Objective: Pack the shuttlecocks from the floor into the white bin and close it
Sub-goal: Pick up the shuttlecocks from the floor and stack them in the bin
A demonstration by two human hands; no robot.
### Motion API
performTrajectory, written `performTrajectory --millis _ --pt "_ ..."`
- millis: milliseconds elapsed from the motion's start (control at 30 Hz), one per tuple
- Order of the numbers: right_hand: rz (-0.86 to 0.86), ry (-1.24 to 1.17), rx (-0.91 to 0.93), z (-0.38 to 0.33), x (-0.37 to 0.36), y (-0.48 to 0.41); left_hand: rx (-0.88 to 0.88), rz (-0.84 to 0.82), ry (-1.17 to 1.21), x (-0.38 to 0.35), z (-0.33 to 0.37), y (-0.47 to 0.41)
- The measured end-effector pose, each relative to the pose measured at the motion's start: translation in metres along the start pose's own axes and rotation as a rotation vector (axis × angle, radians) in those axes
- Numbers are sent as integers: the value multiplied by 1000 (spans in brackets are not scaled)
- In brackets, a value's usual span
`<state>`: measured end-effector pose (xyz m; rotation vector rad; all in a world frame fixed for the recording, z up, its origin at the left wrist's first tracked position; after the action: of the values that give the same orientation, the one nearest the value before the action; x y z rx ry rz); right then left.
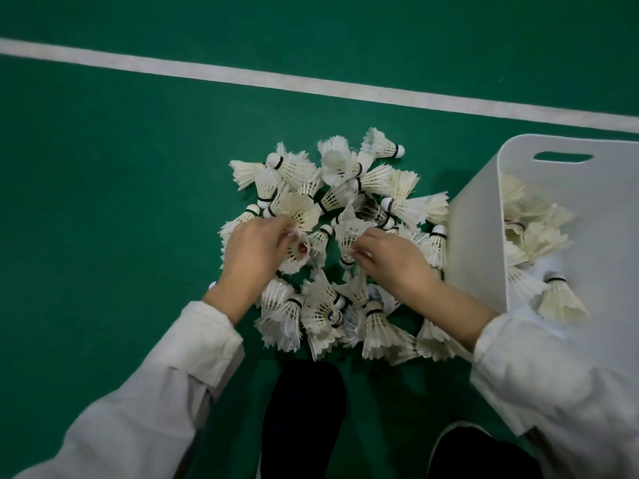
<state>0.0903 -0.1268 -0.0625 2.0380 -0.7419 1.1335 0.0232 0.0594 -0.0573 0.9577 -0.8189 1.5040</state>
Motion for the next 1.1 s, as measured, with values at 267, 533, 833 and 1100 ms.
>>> performTrajectory --millis 267,533,833,1100 --pt "61 -13 111 12 121 24 -195 -35 43 74 75 -61" --pt "289 -15 -118 88 202 109 -620 -178 -91 92 223 -91" --pt "273 -123 -340 167 165 177 -626 -147 -56 31 307 -73" --pt "146 -240 -326 171 91 154 -382 -83 77 -25 283 -49"
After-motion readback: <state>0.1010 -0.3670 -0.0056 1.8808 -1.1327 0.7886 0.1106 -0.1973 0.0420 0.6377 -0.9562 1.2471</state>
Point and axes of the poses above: each hand's wrist, its own y-axis away from the middle knuckle, its own x-axis out of the back of the hand, z = x × y, the point moved 3 cm from there along -y, towards the middle knuckle, and after that the axes turned 8 degrees about -x, right-handed, at the moved point
